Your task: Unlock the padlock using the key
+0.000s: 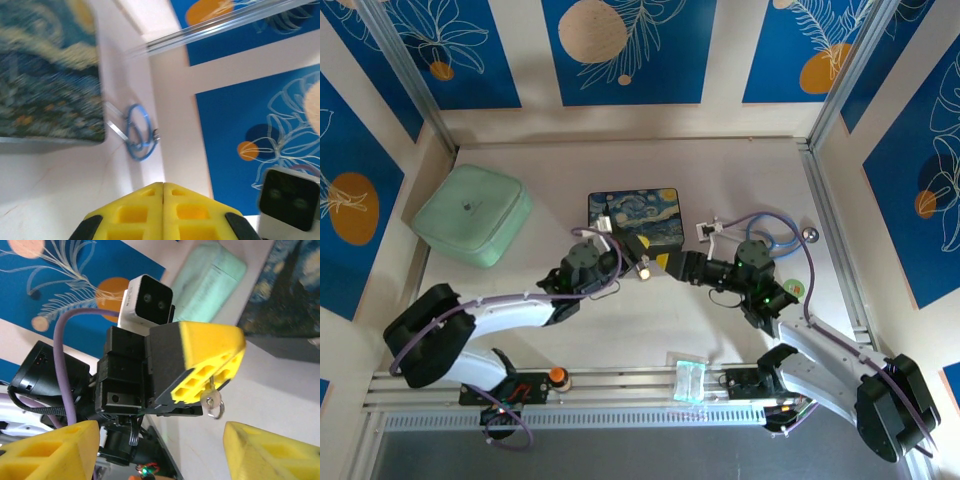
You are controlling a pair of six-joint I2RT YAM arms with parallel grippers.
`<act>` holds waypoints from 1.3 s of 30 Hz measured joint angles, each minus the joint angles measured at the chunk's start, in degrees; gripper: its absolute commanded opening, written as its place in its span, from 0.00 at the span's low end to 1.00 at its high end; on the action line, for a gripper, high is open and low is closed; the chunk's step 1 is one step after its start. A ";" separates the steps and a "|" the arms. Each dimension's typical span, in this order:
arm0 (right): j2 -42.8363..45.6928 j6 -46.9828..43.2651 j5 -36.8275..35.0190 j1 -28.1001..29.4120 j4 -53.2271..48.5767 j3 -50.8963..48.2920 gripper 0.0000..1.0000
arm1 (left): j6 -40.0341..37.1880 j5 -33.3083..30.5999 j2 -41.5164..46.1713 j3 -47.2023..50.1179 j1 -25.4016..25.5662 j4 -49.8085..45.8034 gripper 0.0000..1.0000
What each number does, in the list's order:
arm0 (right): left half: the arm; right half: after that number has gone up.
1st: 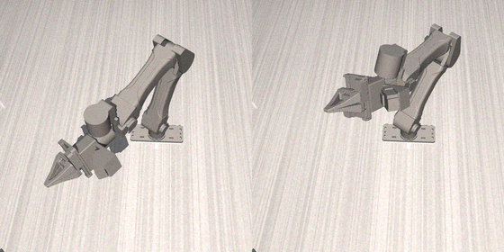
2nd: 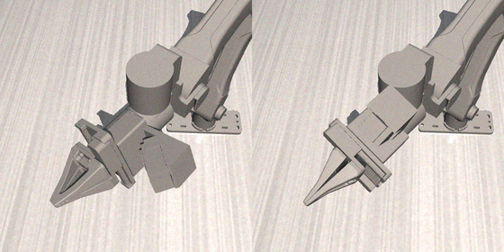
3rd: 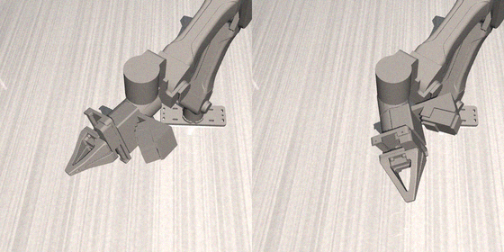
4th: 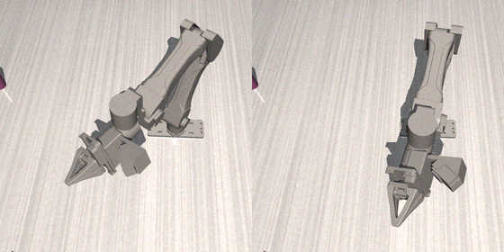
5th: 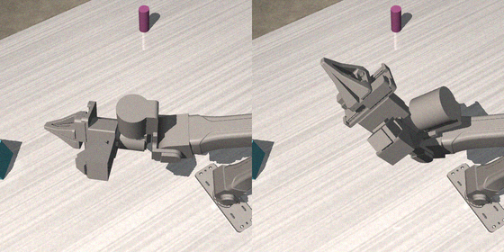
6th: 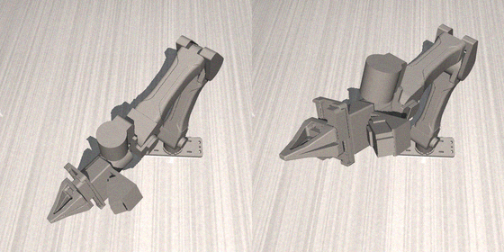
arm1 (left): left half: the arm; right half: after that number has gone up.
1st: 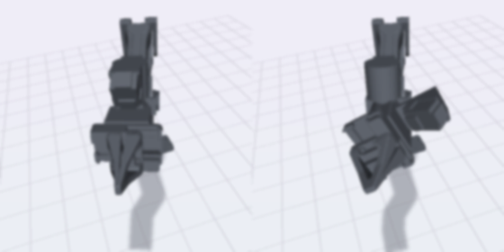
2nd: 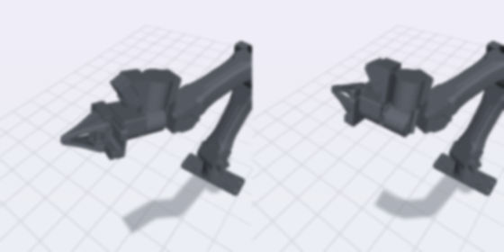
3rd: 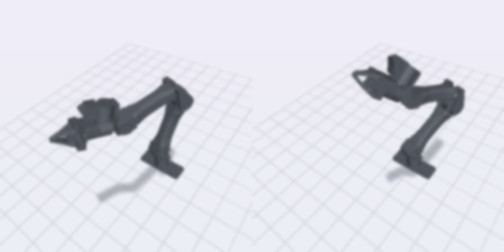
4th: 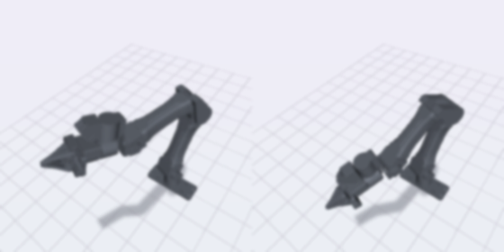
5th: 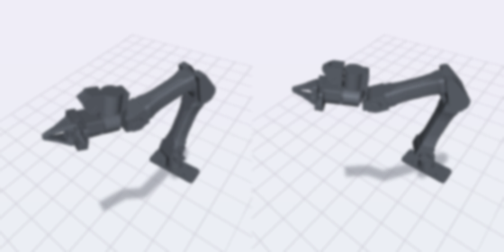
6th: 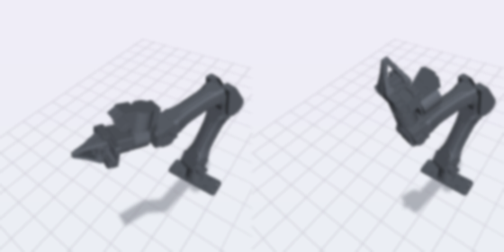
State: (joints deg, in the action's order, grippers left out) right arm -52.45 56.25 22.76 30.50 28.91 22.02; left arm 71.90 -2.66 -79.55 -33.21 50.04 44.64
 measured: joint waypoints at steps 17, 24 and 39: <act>-6.36 3.39 4.79 0.57 13.57 6.27 0.42 | -7.28 0.07 5.27 -1.64 0.11 11.87 0.00; -11.67 3.37 5.62 1.95 14.97 8.72 0.34 | -7.30 0.04 5.20 -1.64 0.11 12.61 0.00; -13.51 3.80 5.97 2.01 16.92 8.74 0.21 | -2.64 -0.63 3.04 -1.14 0.11 16.13 0.00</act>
State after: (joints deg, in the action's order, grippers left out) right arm -65.95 60.05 28.73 32.51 45.82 30.76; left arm 69.25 -3.29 -76.51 -34.35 50.15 60.77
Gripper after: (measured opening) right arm 0.166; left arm 0.054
